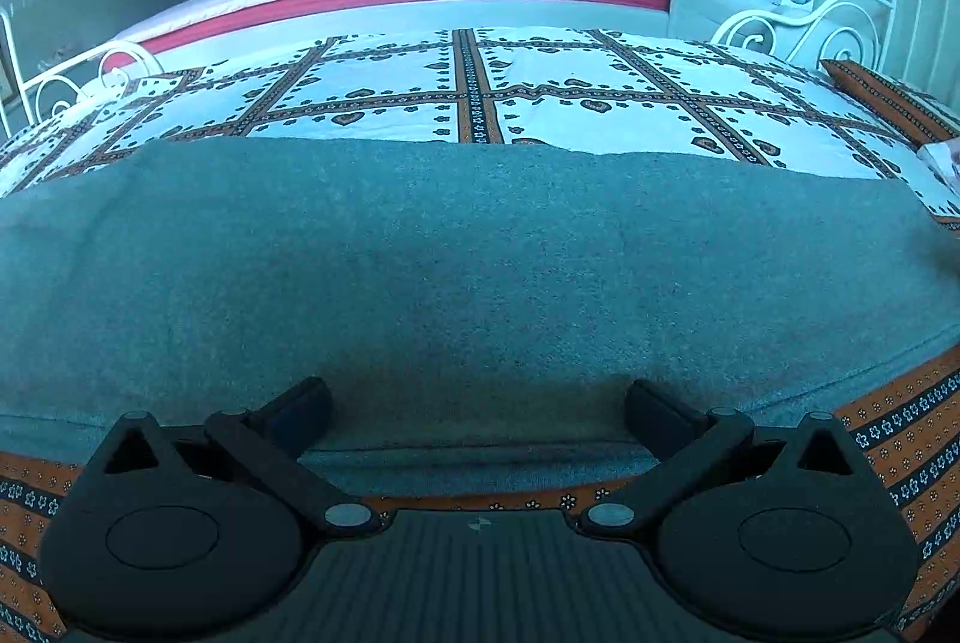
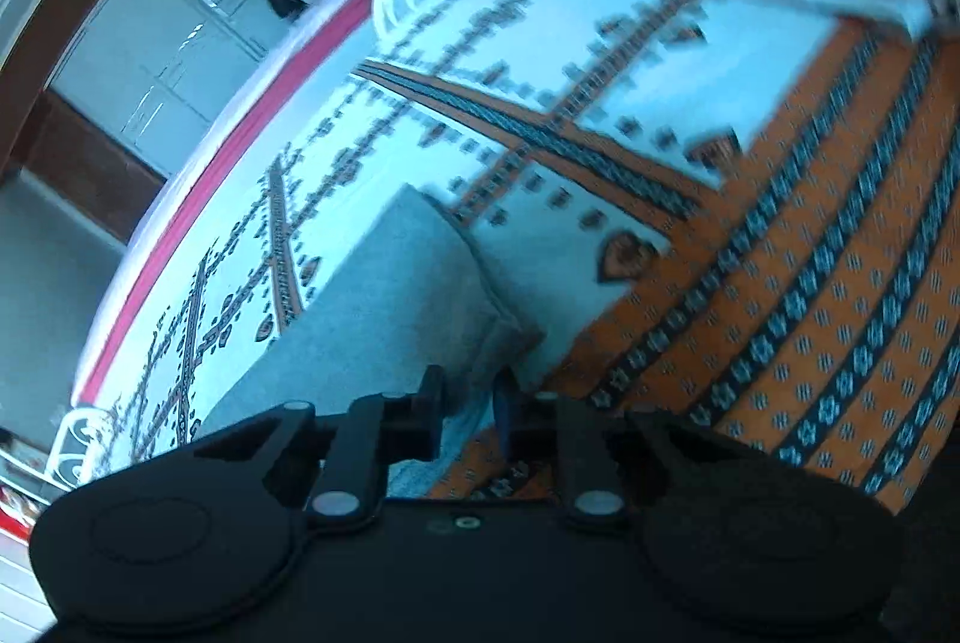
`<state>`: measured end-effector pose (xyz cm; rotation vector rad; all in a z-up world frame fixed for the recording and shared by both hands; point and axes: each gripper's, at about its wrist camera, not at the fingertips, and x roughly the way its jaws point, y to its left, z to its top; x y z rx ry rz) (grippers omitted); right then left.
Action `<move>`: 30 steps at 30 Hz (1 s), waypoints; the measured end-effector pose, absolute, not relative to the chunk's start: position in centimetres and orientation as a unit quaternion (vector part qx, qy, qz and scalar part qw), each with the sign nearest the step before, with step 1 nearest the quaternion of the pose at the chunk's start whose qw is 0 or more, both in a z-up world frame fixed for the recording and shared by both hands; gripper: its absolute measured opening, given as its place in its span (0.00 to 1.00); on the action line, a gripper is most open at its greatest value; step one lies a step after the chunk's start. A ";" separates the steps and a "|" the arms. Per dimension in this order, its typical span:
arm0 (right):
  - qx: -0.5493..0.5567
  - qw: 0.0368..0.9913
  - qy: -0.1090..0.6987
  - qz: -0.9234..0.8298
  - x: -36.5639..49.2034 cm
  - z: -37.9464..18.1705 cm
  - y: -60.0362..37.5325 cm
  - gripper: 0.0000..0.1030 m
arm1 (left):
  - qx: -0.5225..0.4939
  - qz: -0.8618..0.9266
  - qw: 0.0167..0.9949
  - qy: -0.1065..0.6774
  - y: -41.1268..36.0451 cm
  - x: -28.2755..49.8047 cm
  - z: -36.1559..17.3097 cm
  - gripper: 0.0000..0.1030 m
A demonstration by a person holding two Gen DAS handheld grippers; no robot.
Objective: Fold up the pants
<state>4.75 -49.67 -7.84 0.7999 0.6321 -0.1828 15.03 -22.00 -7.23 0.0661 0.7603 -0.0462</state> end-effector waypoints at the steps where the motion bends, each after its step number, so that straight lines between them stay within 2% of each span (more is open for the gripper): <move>1: 0.375 0.875 0.295 -0.087 4.6 -7.3 -49.3 0.07 | 0.031 -0.031 0.927 0.372 -21.7 15.1 -7.0 1.00; 6: 0.338 0.904 0.256 -0.059 4.6 -3.7 -46.8 0.06 | 0.018 -0.039 0.938 0.344 -15.1 16.5 -4.3 1.00; 11: 0.286 0.929 0.236 0.001 6.6 -0.1 -40.9 0.06 | 0.049 0.032 0.952 0.300 -1.7 20.0 0.5 1.00; 14: 0.259 0.936 0.234 0.045 8.5 1.3 -36.2 0.06 | 0.058 0.062 0.947 0.311 5.9 21.2 2.5 1.00; 17: 0.224 0.940 0.242 0.090 10.3 1.8 -31.1 0.06 | 0.048 0.098 0.944 0.310 11.7 19.8 2.3 1.00; 20: 0.190 0.936 0.261 0.141 11.7 1.6 -26.0 0.06 | -0.018 0.128 0.933 0.336 16.7 18.2 0.9 1.00; 25: 0.131 0.915 0.293 0.246 12.9 0.6 -16.6 0.07 | -0.040 0.132 0.942 0.305 19.6 16.4 1.5 1.00; 27: 0.098 0.881 0.339 0.316 12.9 -0.6 -12.1 0.16 | -0.046 0.133 0.936 0.322 20.2 16.5 0.9 1.00; 30: 0.035 0.849 0.394 0.351 12.3 -2.8 -8.5 0.18 | -0.063 0.124 0.933 0.332 20.7 16.3 0.2 1.00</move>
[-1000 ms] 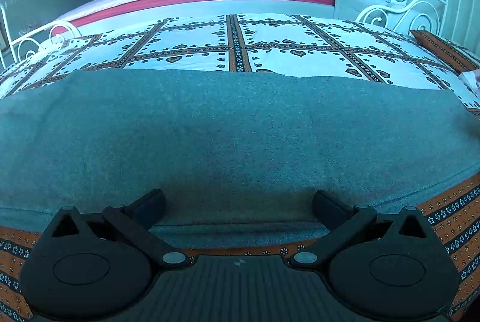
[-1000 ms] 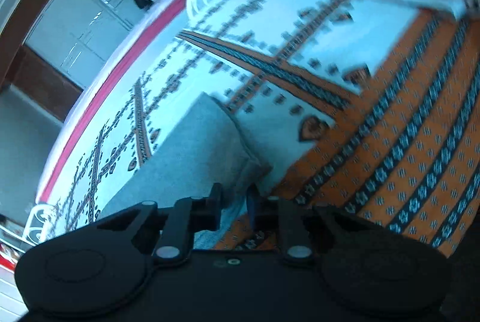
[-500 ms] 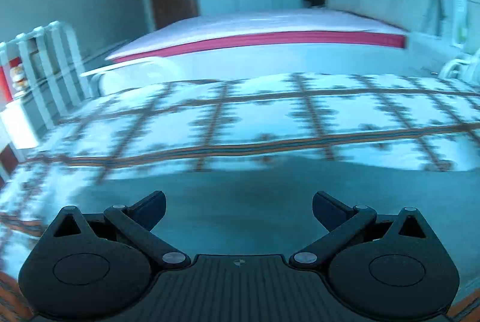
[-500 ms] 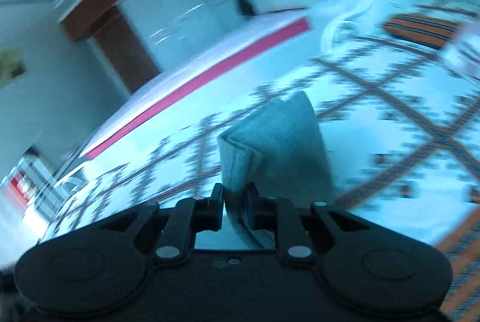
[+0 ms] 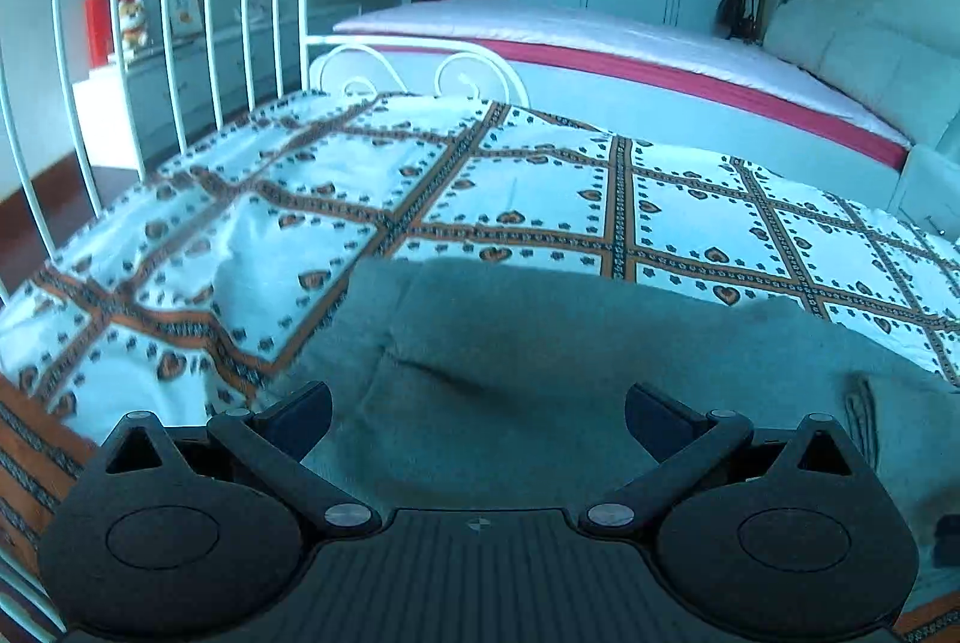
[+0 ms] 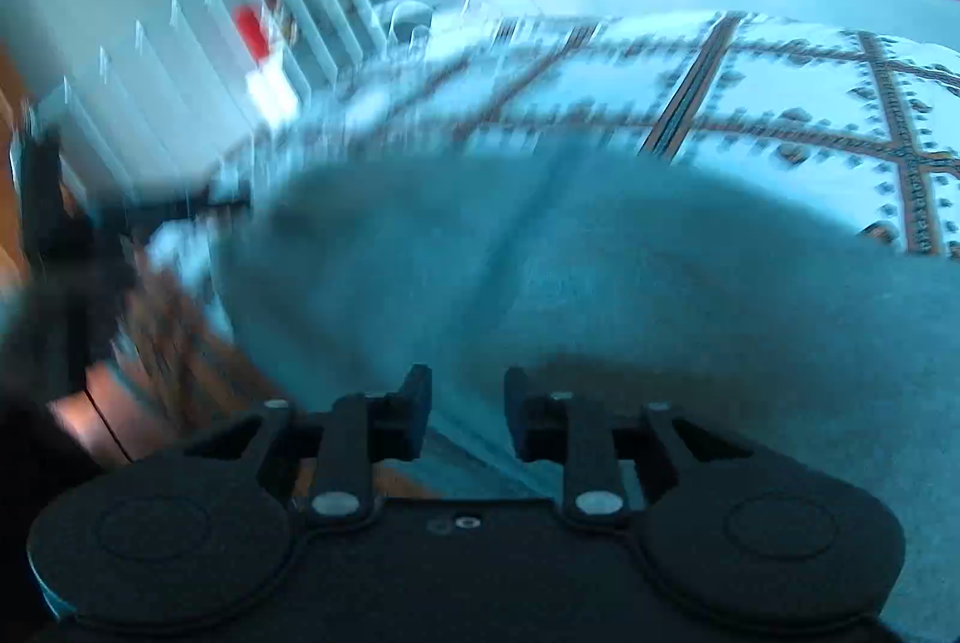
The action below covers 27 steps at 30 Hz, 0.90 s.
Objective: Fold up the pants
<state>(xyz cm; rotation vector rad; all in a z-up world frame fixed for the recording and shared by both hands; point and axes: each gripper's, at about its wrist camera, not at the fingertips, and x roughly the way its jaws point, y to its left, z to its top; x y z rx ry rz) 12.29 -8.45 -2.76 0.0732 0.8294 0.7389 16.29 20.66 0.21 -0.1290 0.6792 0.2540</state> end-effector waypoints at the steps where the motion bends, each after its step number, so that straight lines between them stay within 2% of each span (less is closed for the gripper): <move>1: 0.045 0.846 0.395 0.354 12.2 -2.7 -8.7 0.18 | -0.067 0.113 0.932 0.337 20.5 16.1 0.1 1.00; 10: 0.097 0.894 0.357 0.253 12.7 -1.2 -14.4 0.20 | -0.088 -0.027 0.925 0.370 13.9 17.4 -0.9 1.00; 14: 0.129 0.917 0.340 0.164 12.7 -1.1 -18.4 0.27 | -0.095 -0.104 0.913 0.382 8.3 18.7 -1.4 1.00; 15: 0.140 0.920 0.336 0.147 12.8 -1.2 -19.4 0.28 | -0.088 -0.112 0.911 0.386 7.0 19.0 -1.7 0.98; 18: 0.165 0.922 0.332 0.112 12.5 -1.4 -22.1 0.31 | -0.082 -0.123 0.900 0.410 3.9 20.5 -2.8 0.82; 19: 0.165 0.923 0.332 0.102 12.4 -1.5 -22.7 0.31 | -0.082 -0.121 0.893 0.425 3.2 21.1 -3.4 0.80; 21: 0.163 0.925 0.333 0.084 12.2 -1.6 -24.0 0.31 | -0.085 -0.112 0.884 0.445 1.8 21.7 -4.4 0.79; 24: 0.168 0.926 0.328 0.084 11.6 -1.6 -25.6 0.23 | -0.058 -0.103 0.888 0.444 0.0 22.2 -5.0 0.78; 25: 0.168 0.925 0.330 0.087 11.4 -1.7 -26.1 0.18 | -0.047 -0.107 0.889 0.443 -0.6 22.2 -5.0 0.58; 26: 0.165 0.924 0.334 0.091 11.3 -1.8 -26.3 0.15 | -0.043 -0.110 0.889 0.442 -0.8 22.1 -4.9 0.45; 27: 0.159 0.923 0.337 0.095 11.1 -1.9 -26.4 0.14 | -0.039 -0.106 0.892 0.438 -0.9 21.9 -4.6 0.39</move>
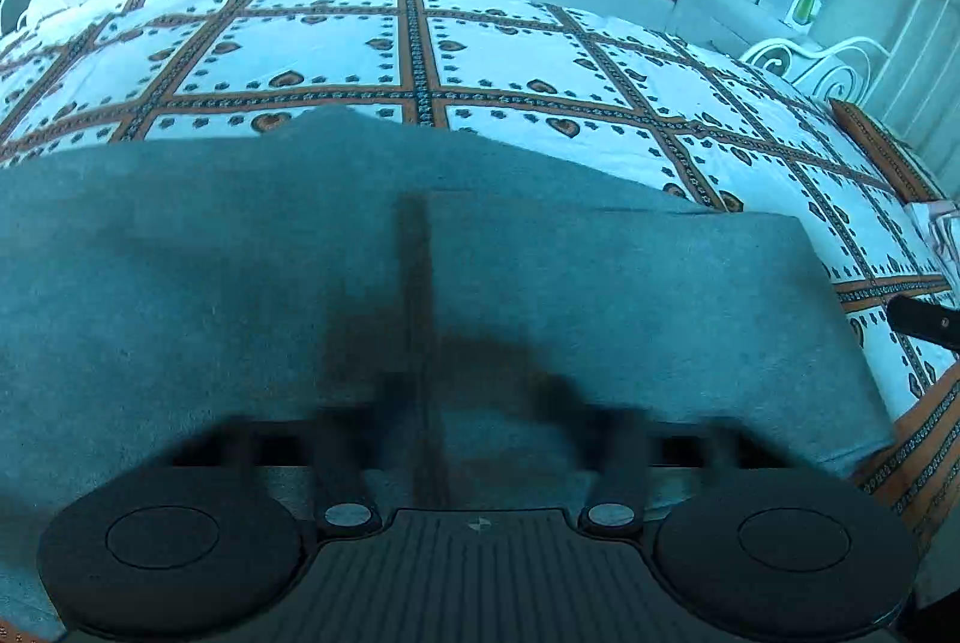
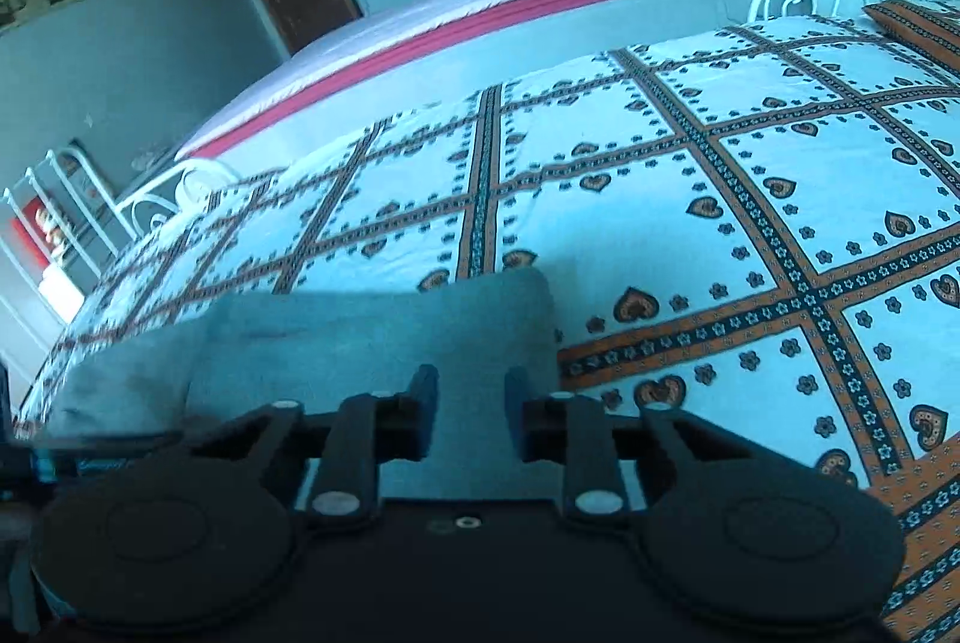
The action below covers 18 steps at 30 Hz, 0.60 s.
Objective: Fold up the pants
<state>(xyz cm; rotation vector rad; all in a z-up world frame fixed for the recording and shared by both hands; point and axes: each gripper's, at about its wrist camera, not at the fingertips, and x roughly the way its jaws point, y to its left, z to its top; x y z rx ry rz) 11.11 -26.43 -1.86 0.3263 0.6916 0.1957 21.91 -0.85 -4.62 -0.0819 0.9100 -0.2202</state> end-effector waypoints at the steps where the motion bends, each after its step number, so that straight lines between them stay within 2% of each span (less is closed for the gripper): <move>1: 0.151 0.924 0.338 0.098 11.2 -1.9 -26.3 0.11 | -0.036 -0.106 0.894 0.434 -0.8 21.7 -4.3 0.29; 3: 0.141 0.926 0.337 0.101 10.8 -1.8 -26.4 0.11 | -0.032 -0.104 0.904 0.414 -0.7 20.9 -3.5 0.09; 7: 0.136 0.925 0.337 0.109 10.4 -1.7 -26.7 0.11 | -0.002 -0.104 0.906 0.411 -1.0 19.4 -3.6 0.10; 11: 0.098 0.881 0.448 0.118 12.0 -5.4 -25.3 0.11 | 0.014 -0.097 0.906 0.411 -0.9 19.6 -3.8 0.18; 12: 0.082 0.888 0.437 0.118 11.9 -5.2 -24.8 0.11 | 0.008 -0.093 0.909 0.407 -0.6 19.6 -3.6 0.22; 16: 0.111 0.903 0.389 0.146 10.6 -2.9 -24.9 0.11 | -0.012 -0.080 0.918 0.388 0.4 18.9 -2.3 0.23; 18: 0.093 0.896 0.391 0.187 10.2 -2.9 -23.8 0.11 | -0.010 -0.083 0.915 0.394 0.6 18.8 -2.5 0.23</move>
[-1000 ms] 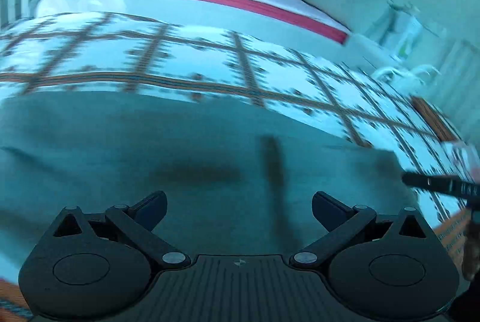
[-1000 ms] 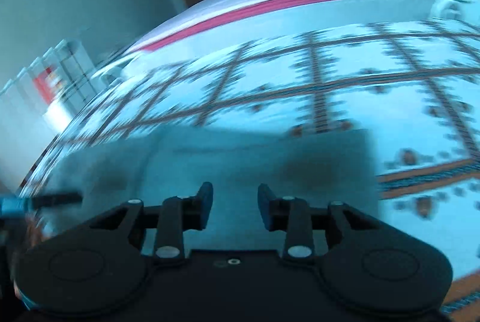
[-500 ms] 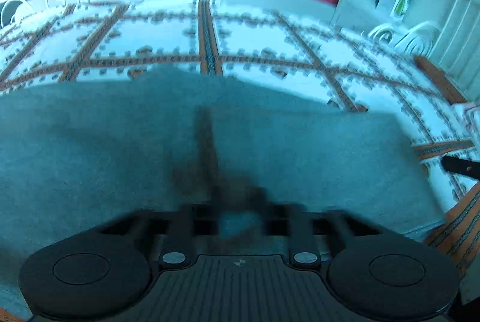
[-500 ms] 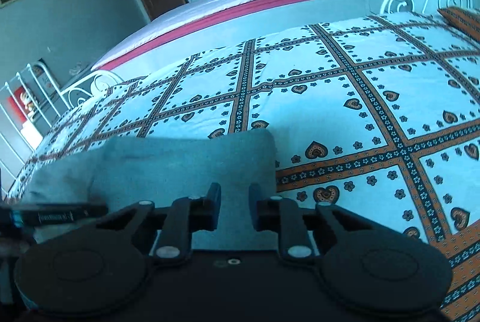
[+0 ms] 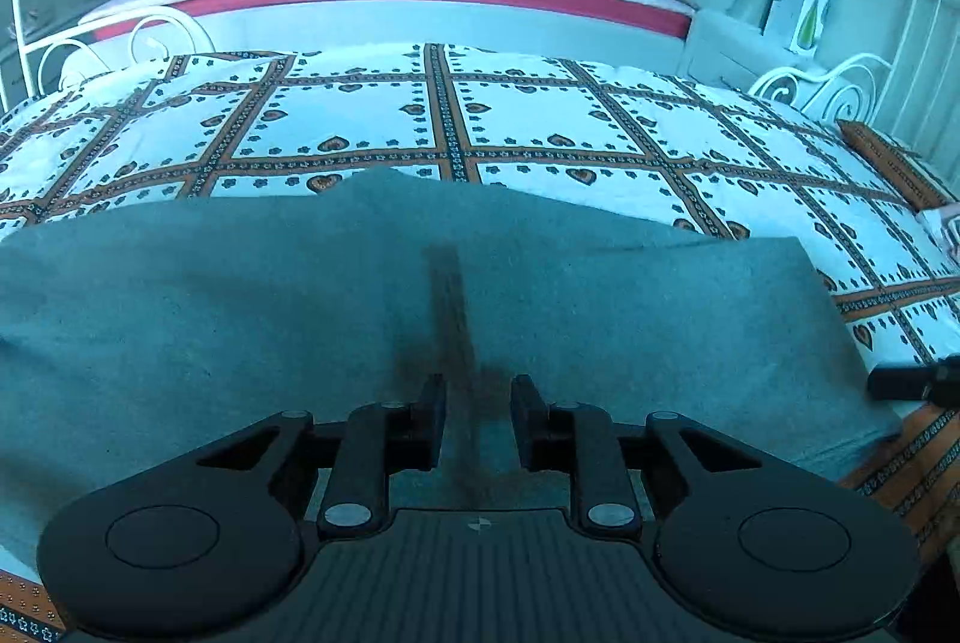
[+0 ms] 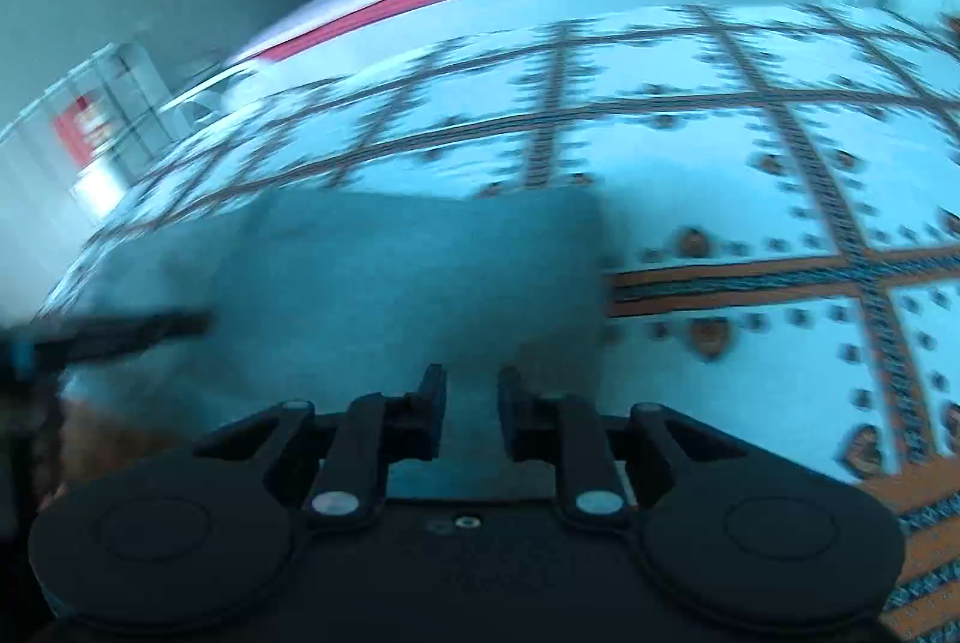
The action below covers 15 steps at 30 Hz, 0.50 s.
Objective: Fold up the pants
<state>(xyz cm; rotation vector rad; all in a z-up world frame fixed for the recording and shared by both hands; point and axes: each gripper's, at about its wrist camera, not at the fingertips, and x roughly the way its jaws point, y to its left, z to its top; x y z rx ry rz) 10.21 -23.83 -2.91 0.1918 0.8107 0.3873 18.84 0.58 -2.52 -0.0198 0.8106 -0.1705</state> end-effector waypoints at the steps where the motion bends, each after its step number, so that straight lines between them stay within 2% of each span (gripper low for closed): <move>1: 0.077 0.887 0.409 0.200 10.3 -3.6 -23.0 0.11 | -0.004 -0.083 0.909 0.408 0.5 19.1 -3.0 0.23; 2: 0.054 0.878 0.431 0.200 10.5 -4.6 -22.1 0.12 | 0.002 -0.085 0.902 0.424 0.3 19.4 -3.7 0.25; 4: 0.028 0.882 0.427 0.195 10.8 -4.9 -21.1 0.11 | -0.005 -0.080 0.907 0.414 0.4 19.5 -3.5 0.26; 8: 0.085 0.903 0.383 0.177 11.9 -2.8 -22.8 0.12 | -0.023 -0.072 0.920 0.383 0.7 20.5 -2.4 0.26; 15: 0.103 0.928 0.341 0.113 16.8 -2.2 -24.0 0.12 | -0.038 -0.061 0.920 0.385 0.6 24.1 -3.4 0.26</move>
